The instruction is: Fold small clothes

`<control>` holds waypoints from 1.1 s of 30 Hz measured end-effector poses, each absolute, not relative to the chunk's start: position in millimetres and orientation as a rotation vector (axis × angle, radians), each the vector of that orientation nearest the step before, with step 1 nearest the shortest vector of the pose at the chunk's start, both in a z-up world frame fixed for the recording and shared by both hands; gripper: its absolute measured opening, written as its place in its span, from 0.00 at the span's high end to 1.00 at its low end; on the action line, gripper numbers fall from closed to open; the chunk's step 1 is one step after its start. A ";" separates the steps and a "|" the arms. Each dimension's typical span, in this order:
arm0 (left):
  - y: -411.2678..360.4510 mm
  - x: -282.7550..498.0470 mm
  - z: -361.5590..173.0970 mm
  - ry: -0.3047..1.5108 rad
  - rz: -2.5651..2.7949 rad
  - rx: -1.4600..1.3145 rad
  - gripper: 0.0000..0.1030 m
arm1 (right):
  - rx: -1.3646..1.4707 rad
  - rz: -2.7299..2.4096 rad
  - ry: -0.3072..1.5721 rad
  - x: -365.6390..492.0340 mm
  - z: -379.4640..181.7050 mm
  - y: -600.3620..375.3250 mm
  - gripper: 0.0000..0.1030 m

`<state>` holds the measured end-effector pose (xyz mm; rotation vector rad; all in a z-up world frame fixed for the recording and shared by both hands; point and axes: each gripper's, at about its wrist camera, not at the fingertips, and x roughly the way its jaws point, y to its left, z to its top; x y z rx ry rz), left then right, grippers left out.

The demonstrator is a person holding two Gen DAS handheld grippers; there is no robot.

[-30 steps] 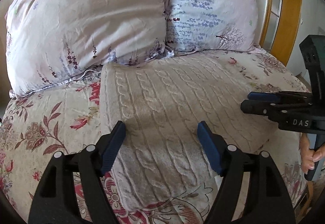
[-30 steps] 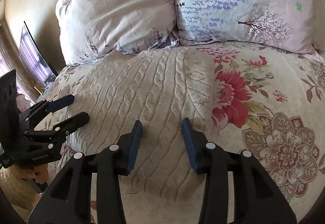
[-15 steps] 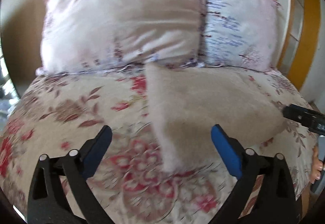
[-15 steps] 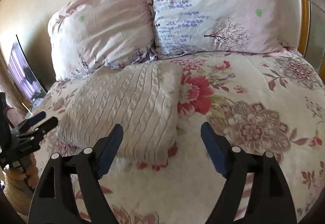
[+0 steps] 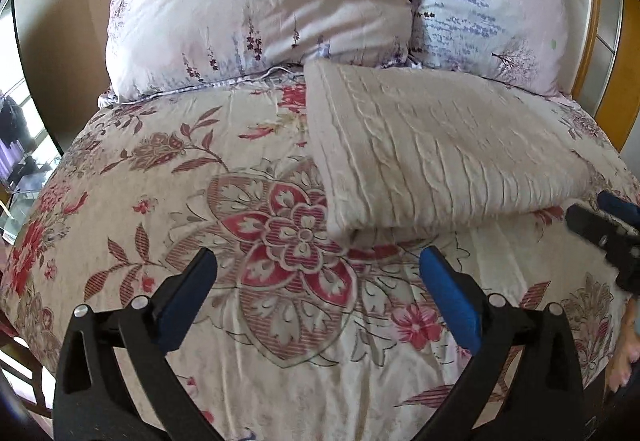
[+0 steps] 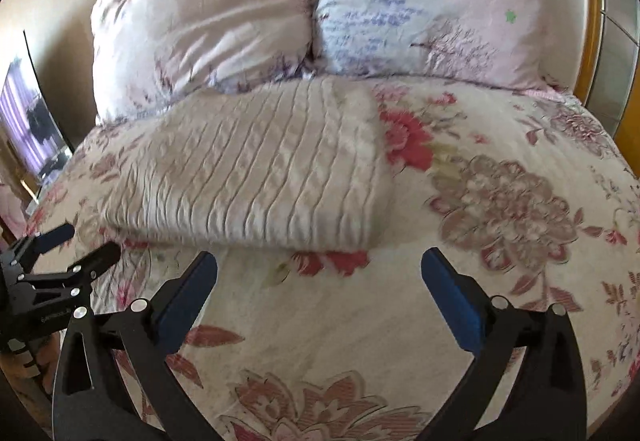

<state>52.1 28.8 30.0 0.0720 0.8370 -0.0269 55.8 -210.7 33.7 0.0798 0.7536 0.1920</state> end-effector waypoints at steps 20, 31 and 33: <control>21.7 64.6 6.5 0.938 -0.038 0.059 0.02 | -0.009 0.102 0.872 62.7 2.6 -198.2 0.01; 21.3 64.3 6.2 0.938 -0.037 0.058 0.02 | -0.010 0.104 0.872 62.5 2.5 -198.0 0.01; 21.3 64.3 6.2 0.938 -0.037 0.058 0.02 | -0.010 0.104 0.872 62.5 2.4 -198.1 0.01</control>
